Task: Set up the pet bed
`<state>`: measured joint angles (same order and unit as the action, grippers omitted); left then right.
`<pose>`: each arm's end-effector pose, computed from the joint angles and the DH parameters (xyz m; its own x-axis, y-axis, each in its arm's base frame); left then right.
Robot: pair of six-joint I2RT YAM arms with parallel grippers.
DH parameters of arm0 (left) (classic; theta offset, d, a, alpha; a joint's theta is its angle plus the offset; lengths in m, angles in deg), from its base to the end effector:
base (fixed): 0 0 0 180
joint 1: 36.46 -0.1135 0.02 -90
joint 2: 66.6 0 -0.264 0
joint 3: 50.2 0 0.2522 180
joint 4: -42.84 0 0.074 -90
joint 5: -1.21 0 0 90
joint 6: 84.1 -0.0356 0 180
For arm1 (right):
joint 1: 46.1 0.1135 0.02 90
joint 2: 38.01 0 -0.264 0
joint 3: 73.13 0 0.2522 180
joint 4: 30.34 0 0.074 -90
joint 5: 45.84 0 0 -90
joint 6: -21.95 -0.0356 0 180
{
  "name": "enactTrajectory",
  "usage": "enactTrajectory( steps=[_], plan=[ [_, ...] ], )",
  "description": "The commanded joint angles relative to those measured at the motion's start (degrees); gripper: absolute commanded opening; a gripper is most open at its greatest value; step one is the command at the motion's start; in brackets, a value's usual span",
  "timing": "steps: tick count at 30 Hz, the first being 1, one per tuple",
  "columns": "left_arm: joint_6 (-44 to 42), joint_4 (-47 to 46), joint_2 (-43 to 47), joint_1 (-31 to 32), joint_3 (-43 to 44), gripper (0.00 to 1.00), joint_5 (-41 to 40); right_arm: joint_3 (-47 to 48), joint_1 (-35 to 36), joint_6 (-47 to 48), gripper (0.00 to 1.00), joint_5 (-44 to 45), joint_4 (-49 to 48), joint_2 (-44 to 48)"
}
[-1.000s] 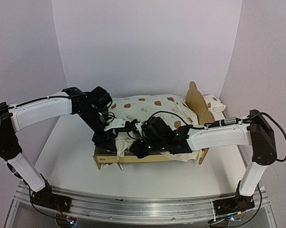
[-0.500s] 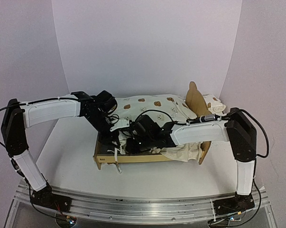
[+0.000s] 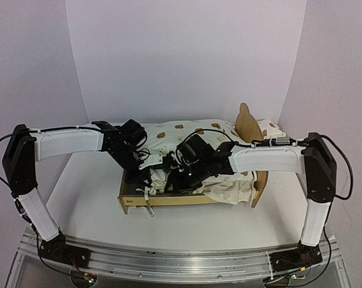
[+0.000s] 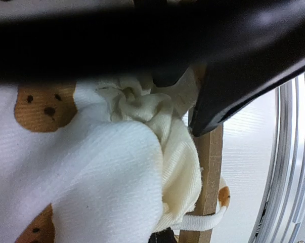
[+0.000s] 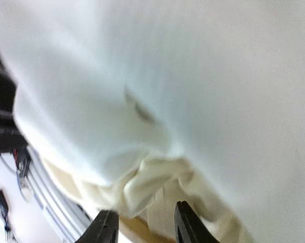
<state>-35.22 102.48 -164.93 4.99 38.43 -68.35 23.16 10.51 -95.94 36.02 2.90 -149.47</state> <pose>0.2501 -0.2375 0.2318 -0.0597 0.8749 -0.4807 0.9981 0.0603 -0.0141 0.2338 0.3639 0.2115 -0.7746 -0.3338 -0.5372 -0.5837 0.7043 0.4041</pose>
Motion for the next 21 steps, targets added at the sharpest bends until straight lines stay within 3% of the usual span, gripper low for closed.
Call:
enactTrajectory(
  steps=[1,6,8,11,16,21],
  plan=[
    [1.4,-0.5,-2.8,-0.9,-0.2,0.0,-1.3,0.3,-0.1,12.0,0.49,-12.7,-0.1,6.3],
    [2.5,0.5,-4.3,-2.0,1.9,0.0,0.3,3.4,-0.1,27.1,0.67,-15.3,0.6,3.1],
    [2.6,1.1,-4.9,-2.6,2.5,0.0,0.7,5.4,-0.2,33.3,0.68,-16.1,1.2,0.9],
    [3.1,2.0,-5.6,-3.5,3.5,0.0,1.6,8.2,-0.1,38.6,0.66,-18.4,2.4,-2.5],
    [5.6,4.3,-6.6,-6.7,5.4,0.0,5.5,11.0,0.3,40.9,0.52,-26.0,4.1,-6.2],
    [7.5,6.2,-6.7,-9.0,5.5,0.0,10.6,8.0,2.0,42.3,0.56,-24.9,1.6,-0.8]
  ],
)
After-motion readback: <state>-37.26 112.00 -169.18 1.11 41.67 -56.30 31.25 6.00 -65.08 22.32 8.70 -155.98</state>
